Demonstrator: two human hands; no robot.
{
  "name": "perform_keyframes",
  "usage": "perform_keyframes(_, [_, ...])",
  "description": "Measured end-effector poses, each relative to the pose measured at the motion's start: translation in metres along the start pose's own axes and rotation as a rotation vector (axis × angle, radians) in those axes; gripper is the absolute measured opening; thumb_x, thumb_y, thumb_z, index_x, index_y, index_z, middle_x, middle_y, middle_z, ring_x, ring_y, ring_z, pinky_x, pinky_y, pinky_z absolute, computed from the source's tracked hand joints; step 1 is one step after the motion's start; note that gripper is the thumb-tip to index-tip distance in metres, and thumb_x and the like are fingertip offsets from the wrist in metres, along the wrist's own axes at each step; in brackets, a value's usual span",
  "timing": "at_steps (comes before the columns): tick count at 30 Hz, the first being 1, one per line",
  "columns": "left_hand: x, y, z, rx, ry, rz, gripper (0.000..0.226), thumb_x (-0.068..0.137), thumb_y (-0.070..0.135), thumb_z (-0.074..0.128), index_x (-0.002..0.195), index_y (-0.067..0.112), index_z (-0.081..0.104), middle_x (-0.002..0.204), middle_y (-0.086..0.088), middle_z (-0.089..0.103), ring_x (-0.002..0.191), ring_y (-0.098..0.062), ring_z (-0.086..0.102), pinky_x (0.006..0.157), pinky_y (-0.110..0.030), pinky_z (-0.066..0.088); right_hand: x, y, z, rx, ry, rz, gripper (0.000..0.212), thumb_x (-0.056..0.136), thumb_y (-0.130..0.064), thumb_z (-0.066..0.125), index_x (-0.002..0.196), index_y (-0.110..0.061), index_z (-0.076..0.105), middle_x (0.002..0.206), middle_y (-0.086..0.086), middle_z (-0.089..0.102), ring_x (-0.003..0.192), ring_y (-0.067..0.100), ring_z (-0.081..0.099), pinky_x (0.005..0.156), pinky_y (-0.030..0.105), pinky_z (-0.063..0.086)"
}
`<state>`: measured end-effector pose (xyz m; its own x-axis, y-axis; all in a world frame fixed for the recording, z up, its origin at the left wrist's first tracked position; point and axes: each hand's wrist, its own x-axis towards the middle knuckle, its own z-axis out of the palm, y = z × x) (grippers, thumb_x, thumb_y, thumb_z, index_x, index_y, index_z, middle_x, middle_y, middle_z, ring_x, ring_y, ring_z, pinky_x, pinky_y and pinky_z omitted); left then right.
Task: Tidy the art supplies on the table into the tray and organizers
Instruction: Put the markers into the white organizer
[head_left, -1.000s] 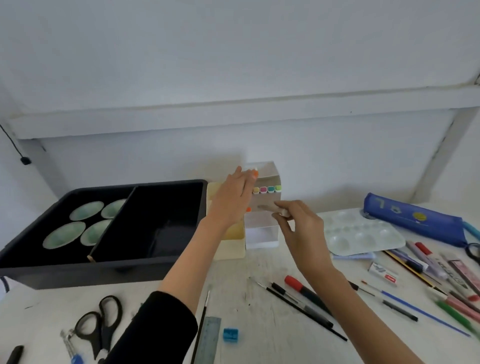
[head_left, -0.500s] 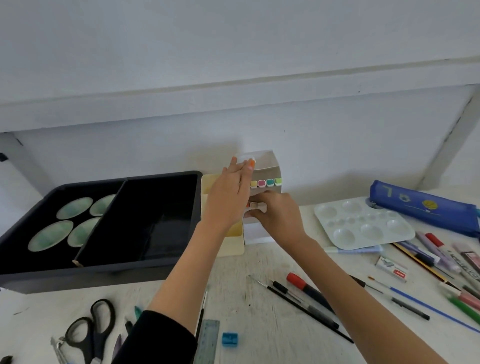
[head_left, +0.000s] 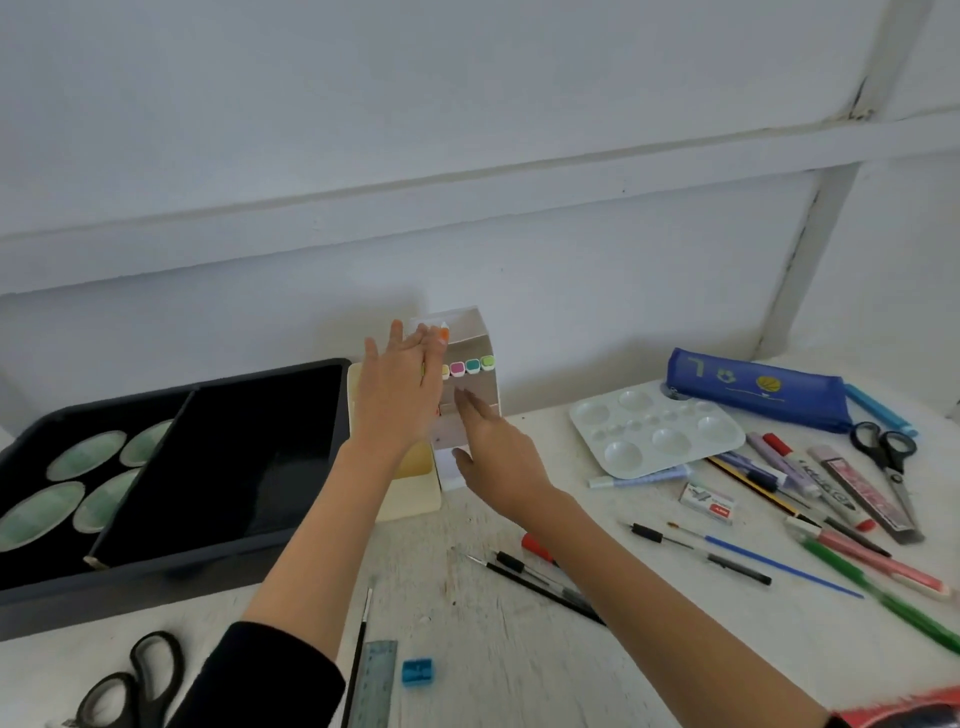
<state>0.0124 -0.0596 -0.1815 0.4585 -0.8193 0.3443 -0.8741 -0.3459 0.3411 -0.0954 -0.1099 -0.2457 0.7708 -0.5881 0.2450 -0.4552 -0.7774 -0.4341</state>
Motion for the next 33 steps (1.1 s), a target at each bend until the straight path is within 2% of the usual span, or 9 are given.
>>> perform_keyframes(3, [-0.003,0.005,0.000,0.349,0.103,0.037,0.069,0.096,0.046,-0.002,0.144,0.011,0.034,0.150,-0.012,0.033,0.145,-0.028,0.010,0.112,-0.049,-0.013,-0.033,0.006,-0.009,0.069,0.071,0.033,0.060,0.094,-0.011,0.048,0.148,-0.015,0.022,0.156,0.001,0.020,0.100,0.025,0.061,0.078,0.034,0.052])
perform_keyframes(5, [-0.014,0.025,0.001,0.283,0.299,0.073,0.070,0.096,0.047,0.007,0.138,0.005,0.043,0.144,-0.017,0.041,0.142,-0.030,0.021,0.113,-0.043,-0.012,-0.050,0.015,-0.017,0.115,0.106,0.047,0.052,0.095,-0.012,0.047,0.144,-0.017,0.032,0.149,-0.001,0.034,0.091,0.020,0.062,0.074,0.028,0.048])
perform_keyframes(9, [-0.030,0.077,0.021,0.073,0.470,0.286,0.035,0.094,0.026,0.040,0.114,0.006,0.061,0.112,-0.011,0.065,0.111,-0.028,0.057,0.105,-0.037,0.027,-0.076,0.047,-0.035,0.097,0.095,0.088,0.040,0.095,-0.013,0.046,0.134,-0.020,0.047,0.134,-0.002,0.051,0.078,0.013,0.057,0.076,0.029,0.050])
perform_keyframes(11, [-0.036,0.101,0.039,0.006,0.415,0.366,0.019,0.090,0.016,0.051,0.101,0.007,0.064,0.097,-0.008,0.066,0.093,-0.026,0.061,0.084,-0.038,0.045,-0.087,0.068,-0.043,0.093,0.097,0.144,0.035,0.094,-0.012,0.047,0.129,-0.019,0.053,0.129,-0.001,0.056,0.090,0.013,0.059,0.081,0.028,0.049])
perform_keyframes(14, [-0.044,0.125,0.074,-0.062,0.241,0.398,0.009,0.085,0.010,0.062,0.093,0.008,0.065,0.088,-0.005,0.065,0.081,-0.023,0.060,0.071,-0.035,0.048,-0.107,0.098,-0.055,0.088,0.101,0.235,0.028,0.094,-0.012,0.047,0.118,-0.019,0.061,0.118,-0.004,0.063,0.099,0.012,0.058,0.084,0.024,0.047])
perform_keyframes(20, [-0.048,0.148,0.141,-0.134,-0.033,0.424,0.017,0.092,0.014,0.053,0.104,0.012,0.066,0.102,0.000,0.063,0.095,-0.016,0.056,0.082,-0.023,0.038,-0.144,0.160,-0.075,0.070,0.099,0.403,0.024,0.094,-0.017,0.049,0.107,-0.022,0.068,0.104,-0.009,0.069,0.085,0.006,0.060,0.080,0.023,0.049])
perform_keyframes(24, [-0.046,0.157,0.166,-0.177,-0.131,0.448,0.018,0.093,0.015,0.053,0.105,0.013,0.067,0.102,0.000,0.063,0.093,-0.013,0.053,0.076,-0.016,0.033,-0.157,0.192,-0.084,0.105,0.119,0.492,0.023,0.094,-0.015,0.050,0.106,-0.021,0.069,0.104,-0.010,0.069,0.075,-0.001,0.055,0.077,0.017,0.049])
perform_keyframes(28, [-0.039,0.162,0.183,-0.190,-0.172,0.447,0.016,0.093,0.020,0.056,0.103,0.016,0.068,0.099,0.002,0.063,0.092,-0.013,0.054,0.078,-0.021,0.039,-0.157,0.216,-0.088,0.166,0.162,0.606,0.022,0.094,-0.013,0.050,0.107,-0.018,0.067,0.095,-0.009,0.064,0.070,0.007,0.060,0.071,0.021,0.052])
perform_keyframes(33, [-0.031,0.163,0.199,-0.173,-0.225,0.472,0.022,0.095,0.018,0.052,0.112,0.016,0.066,0.103,0.001,0.059,0.093,-0.014,0.053,0.080,-0.022,0.040,-0.147,0.239,-0.089,0.098,0.247,0.624,0.022,0.093,-0.015,0.054,0.111,-0.019,0.067,0.107,-0.003,0.064,0.078,0.002,0.053,0.069,0.010,0.040])
